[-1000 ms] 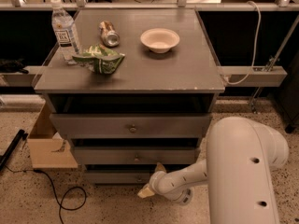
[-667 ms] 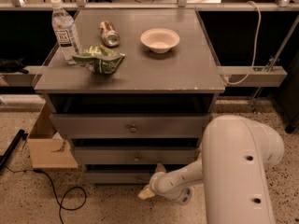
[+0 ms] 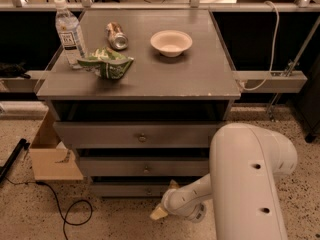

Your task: Open bottom drawer

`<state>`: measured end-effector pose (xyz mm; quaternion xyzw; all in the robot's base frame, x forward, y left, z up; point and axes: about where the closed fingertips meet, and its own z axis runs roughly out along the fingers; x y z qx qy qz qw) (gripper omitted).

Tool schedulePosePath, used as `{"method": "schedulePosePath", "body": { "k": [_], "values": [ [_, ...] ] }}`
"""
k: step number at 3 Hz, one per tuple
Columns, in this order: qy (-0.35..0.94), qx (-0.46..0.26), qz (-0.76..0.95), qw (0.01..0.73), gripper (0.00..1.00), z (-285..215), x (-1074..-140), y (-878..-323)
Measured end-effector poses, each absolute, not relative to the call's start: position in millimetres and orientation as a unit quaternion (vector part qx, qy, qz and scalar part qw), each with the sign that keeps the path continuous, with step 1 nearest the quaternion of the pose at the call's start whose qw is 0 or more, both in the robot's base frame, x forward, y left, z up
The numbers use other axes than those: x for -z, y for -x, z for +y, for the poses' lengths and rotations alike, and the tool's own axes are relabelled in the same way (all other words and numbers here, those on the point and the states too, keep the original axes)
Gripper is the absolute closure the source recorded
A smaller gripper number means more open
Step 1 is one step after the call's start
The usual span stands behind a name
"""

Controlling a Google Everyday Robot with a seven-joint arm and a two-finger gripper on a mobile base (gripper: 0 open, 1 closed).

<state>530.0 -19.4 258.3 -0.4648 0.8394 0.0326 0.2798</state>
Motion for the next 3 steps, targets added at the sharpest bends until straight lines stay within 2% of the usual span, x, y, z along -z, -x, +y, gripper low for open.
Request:
{"method": "schedulePosePath", "body": {
  "k": [1, 3],
  "values": [
    [0.473, -0.02, 0.832, 0.29, 0.0, 0.1, -268.6, -554.1],
    [0.468, -0.021, 0.837, 0.284, 0.0, -6.6, -263.5, -554.9]
  ]
}}
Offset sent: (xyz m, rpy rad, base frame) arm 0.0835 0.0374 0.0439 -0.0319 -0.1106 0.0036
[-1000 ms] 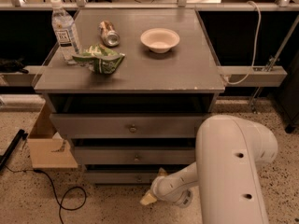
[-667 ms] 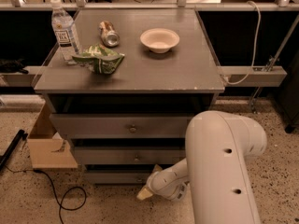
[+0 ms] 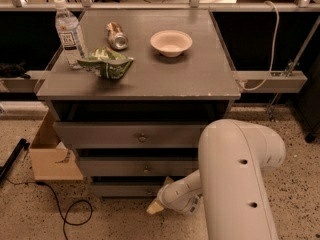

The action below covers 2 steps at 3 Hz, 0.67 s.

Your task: Open bottom drawer

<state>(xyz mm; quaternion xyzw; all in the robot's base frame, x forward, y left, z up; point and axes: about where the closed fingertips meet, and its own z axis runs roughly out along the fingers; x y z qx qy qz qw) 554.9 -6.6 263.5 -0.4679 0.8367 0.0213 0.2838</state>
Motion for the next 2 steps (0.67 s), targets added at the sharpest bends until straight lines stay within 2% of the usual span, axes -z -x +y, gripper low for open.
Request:
{"method": "schedulePosePath", "body": {
  "k": [2],
  "values": [
    [0.459, -0.016, 0.843, 0.279, 0.0, -32.8, -256.6, -553.5]
  ]
}}
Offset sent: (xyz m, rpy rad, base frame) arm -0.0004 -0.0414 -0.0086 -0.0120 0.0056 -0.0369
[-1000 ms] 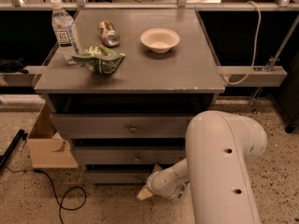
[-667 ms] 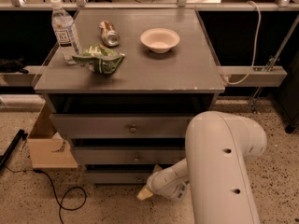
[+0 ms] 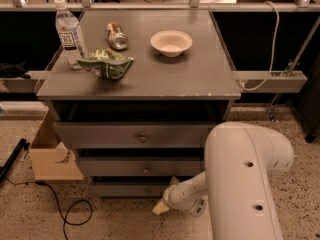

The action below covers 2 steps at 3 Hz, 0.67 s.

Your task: Open bottom drawer

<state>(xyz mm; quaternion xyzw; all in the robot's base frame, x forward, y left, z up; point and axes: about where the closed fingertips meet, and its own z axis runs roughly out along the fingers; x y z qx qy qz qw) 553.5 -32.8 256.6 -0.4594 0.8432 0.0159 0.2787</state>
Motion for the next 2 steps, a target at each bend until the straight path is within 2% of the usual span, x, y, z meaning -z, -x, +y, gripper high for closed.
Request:
{"method": "schedulePosePath", "body": {
  "k": [1, 2],
  "values": [
    [0.444, -0.023, 0.852, 0.276, 0.0, -55.6, -248.5, -567.4],
    [0.433, -0.035, 0.851, 0.295, 0.0, -52.0, -258.9, -572.3]
  ]
}}
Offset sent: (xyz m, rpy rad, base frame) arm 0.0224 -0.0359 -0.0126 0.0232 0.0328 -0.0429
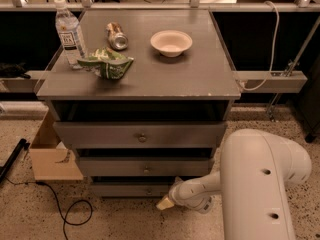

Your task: Open bottom drawer

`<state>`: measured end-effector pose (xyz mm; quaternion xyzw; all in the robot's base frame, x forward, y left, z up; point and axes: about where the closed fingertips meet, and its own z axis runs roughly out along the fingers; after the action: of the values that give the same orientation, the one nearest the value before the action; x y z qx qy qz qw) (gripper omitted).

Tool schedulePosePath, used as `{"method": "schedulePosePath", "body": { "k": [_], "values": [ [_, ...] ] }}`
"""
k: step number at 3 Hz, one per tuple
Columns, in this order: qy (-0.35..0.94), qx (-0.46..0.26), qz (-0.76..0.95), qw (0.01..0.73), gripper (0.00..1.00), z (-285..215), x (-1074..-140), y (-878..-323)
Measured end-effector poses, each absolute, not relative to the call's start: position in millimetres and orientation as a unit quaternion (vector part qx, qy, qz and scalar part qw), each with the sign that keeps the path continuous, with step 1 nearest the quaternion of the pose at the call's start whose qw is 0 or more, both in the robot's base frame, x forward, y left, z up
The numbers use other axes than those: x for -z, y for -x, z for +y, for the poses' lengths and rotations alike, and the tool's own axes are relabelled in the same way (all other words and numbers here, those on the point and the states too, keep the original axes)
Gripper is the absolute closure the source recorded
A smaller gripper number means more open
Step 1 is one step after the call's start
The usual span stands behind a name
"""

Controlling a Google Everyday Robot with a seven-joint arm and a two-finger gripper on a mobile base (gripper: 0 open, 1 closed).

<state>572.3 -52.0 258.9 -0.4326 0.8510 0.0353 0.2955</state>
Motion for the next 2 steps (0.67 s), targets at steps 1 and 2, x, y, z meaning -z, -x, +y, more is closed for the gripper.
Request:
{"method": "schedulePosePath", "body": {
  "k": [1, 2],
  "values": [
    [0.426, -0.038, 0.855, 0.295, 0.0, -55.1, -257.9, -570.7],
    [0.425, -0.038, 0.855, 0.295, 0.0, -55.1, -257.9, -570.7]
  ]
}}
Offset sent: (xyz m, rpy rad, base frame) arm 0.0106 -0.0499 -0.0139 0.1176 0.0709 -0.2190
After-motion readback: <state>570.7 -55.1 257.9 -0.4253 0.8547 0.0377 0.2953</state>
